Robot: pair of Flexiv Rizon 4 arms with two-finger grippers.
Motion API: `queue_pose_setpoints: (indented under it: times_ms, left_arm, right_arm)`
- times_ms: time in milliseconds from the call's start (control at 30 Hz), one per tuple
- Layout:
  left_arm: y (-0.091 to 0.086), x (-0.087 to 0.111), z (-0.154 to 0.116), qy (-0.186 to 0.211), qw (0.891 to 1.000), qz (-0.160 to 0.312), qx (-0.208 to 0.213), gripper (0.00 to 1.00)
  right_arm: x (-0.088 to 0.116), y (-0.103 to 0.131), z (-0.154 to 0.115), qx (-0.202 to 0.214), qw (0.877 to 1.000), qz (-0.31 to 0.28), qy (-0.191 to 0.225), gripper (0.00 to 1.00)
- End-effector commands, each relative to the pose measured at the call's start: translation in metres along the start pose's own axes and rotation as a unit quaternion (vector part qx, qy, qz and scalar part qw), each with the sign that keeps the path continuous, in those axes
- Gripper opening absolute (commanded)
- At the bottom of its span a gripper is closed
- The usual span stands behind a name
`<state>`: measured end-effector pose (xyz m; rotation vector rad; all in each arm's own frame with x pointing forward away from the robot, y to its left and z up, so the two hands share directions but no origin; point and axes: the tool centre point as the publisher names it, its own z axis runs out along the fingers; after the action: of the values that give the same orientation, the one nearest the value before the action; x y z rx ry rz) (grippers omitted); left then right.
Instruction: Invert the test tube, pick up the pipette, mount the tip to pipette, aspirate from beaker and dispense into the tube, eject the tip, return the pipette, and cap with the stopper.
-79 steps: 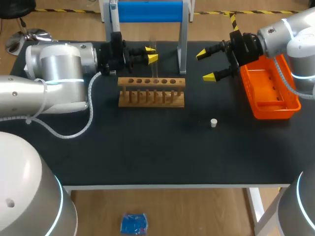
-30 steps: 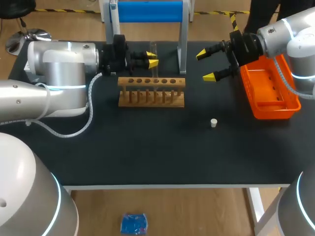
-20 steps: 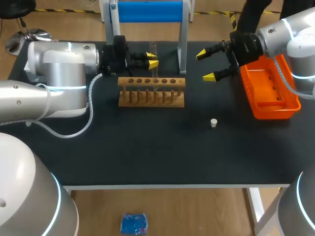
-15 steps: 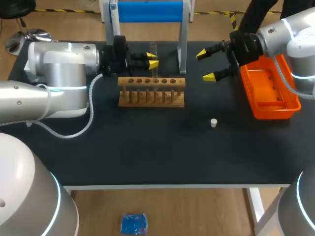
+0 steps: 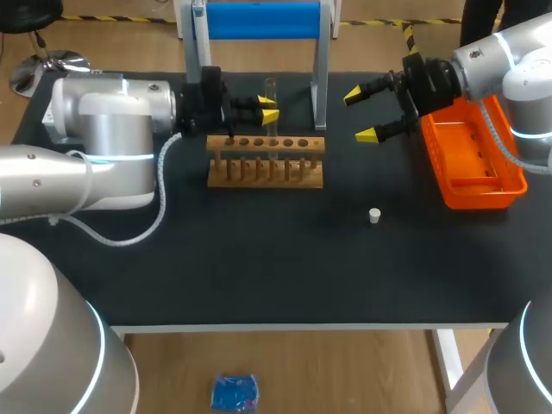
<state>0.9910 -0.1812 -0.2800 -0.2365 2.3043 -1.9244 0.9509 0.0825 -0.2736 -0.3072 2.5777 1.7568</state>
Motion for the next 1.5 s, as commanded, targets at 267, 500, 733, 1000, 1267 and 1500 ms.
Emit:
queue_pose_setpoints:
  times_ms: [267, 500, 733, 1000, 1267, 1500]
  left_arm:
    - [0.006, -0.001, 0.005, -0.001, 1.0, -0.003, 0.004, 0.0]
    - [0.009, -0.001, 0.006, -0.003, 1.0, -0.005, 0.006, 0.0]
    - [0.01, 0.0, 0.005, -0.006, 1.0, -0.007, 0.004, 0.0]
    - [0.012, 0.001, 0.006, -0.004, 1.0, -0.008, 0.005, 0.0]
    - [0.014, 0.0, 0.004, -0.01, 1.0, -0.013, 0.006, 0.0]
    - [0.016, 0.0, 0.003, -0.013, 1.0, -0.015, 0.008, 0.0]
  right_arm:
    - [0.0, 0.0, -0.001, 0.001, 1.0, 0.0, 0.0, 1.0]
    - [0.0, 0.0, -0.001, 0.001, 1.0, 0.0, 0.0, 1.0]
    - [0.0, 0.0, -0.001, 0.001, 1.0, 0.0, 0.0, 1.0]
    - [0.0, 0.0, -0.001, 0.001, 1.0, 0.0, 0.0, 1.0]
    - [0.0, 0.0, -0.001, 0.001, 1.0, 0.0, 0.0, 1.0]
    - [0.0, 0.0, -0.001, 0.001, 1.0, 0.0, 0.0, 1.0]
